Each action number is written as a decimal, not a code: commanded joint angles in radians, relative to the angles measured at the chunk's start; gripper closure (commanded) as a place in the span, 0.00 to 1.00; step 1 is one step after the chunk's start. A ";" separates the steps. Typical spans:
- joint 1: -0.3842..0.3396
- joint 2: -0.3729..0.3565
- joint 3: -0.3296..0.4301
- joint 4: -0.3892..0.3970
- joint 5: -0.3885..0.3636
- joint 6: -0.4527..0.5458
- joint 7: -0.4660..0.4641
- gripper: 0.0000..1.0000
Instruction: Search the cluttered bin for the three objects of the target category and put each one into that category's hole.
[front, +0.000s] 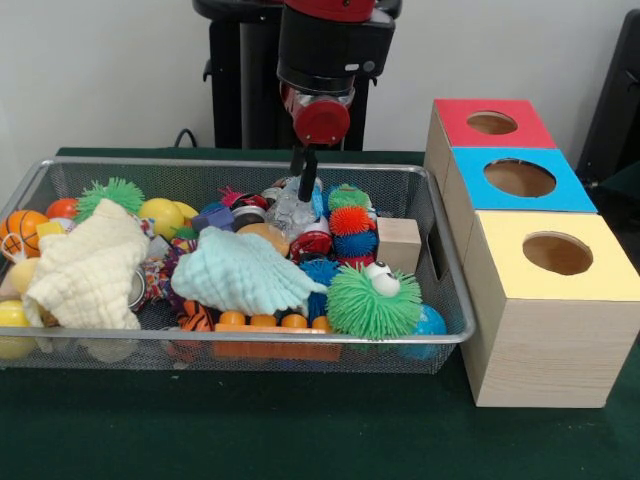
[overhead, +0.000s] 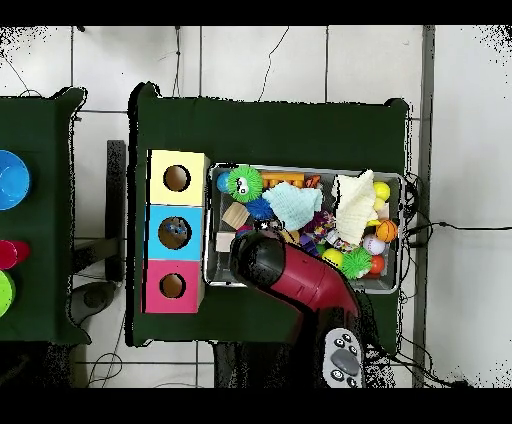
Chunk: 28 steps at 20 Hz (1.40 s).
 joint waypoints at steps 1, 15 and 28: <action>0.064 0.029 -0.061 -0.076 -0.080 0.123 0.030 0.00; 0.050 -0.009 -0.031 -0.098 -0.140 0.121 -0.044 0.00; -0.041 -0.032 0.119 -0.088 -0.323 -0.011 -0.170 0.00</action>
